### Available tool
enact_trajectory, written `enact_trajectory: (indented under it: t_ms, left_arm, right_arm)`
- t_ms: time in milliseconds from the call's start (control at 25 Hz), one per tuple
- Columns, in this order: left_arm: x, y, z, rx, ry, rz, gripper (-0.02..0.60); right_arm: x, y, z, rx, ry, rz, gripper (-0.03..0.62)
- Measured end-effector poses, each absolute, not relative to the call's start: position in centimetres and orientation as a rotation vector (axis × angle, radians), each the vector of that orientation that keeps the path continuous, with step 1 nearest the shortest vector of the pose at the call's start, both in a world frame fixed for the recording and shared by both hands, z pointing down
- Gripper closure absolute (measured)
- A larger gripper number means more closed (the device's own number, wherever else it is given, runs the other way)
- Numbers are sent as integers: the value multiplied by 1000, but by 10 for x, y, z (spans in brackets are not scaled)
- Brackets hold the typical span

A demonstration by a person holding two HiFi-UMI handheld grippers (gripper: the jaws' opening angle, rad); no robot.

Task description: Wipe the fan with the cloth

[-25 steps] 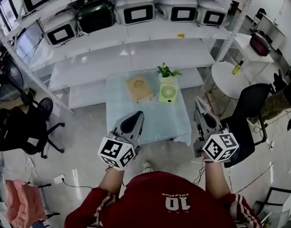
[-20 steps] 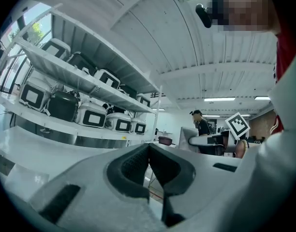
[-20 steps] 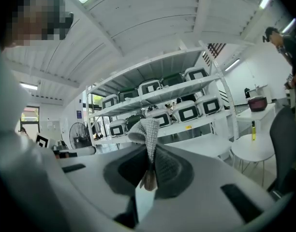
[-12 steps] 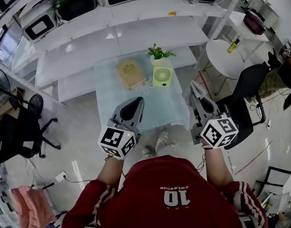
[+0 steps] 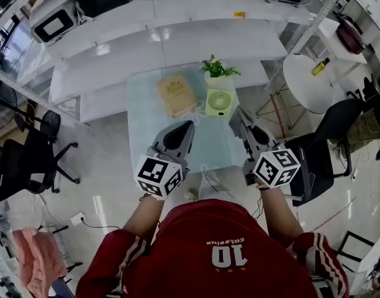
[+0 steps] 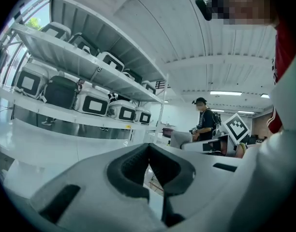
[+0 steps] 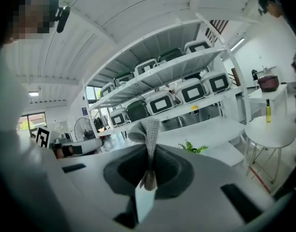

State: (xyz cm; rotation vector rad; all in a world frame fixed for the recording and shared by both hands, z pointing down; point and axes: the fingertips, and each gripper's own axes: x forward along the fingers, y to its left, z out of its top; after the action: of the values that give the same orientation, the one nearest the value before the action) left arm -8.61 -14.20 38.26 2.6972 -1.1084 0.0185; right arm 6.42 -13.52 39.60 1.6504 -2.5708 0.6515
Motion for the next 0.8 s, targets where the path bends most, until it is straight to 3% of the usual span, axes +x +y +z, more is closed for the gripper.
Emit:
enact_trajectory:
  t_ms: [800]
  left_arm:
    - [-56, -243, 463, 2561, -1177, 111, 578]
  right_arm:
    - [68, -263, 524, 1461, -2540, 860, 576]
